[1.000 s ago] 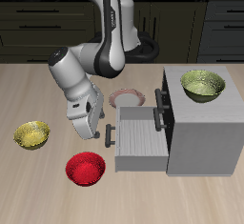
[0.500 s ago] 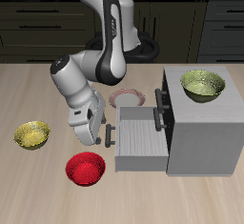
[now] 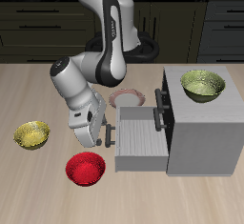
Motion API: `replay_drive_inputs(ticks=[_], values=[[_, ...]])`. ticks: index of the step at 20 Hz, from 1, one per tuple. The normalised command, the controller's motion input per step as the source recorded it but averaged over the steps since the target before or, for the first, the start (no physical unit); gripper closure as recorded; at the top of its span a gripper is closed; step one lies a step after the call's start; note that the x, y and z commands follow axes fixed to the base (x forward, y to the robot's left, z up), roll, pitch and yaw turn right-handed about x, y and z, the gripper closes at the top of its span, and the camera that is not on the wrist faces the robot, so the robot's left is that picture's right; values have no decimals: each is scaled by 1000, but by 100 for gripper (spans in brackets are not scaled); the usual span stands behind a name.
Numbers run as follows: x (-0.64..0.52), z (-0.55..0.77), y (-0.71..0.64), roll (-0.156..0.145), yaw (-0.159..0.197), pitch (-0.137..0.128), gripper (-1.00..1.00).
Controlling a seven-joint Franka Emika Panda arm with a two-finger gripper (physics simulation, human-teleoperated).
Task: Close the bottom drawer of the white cabinet and place the red bowl on the plate
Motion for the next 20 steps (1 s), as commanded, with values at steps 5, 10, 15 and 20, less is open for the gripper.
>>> replay_drive_inputs(ticks=[5,10,15,20], values=[[44,6,61,11,4,-41,-100],[29,11,84,20,-8,-5,-100],[70,16,153,28,-4,-20,-100],[62,5,151,26,-7,-6,-100]])
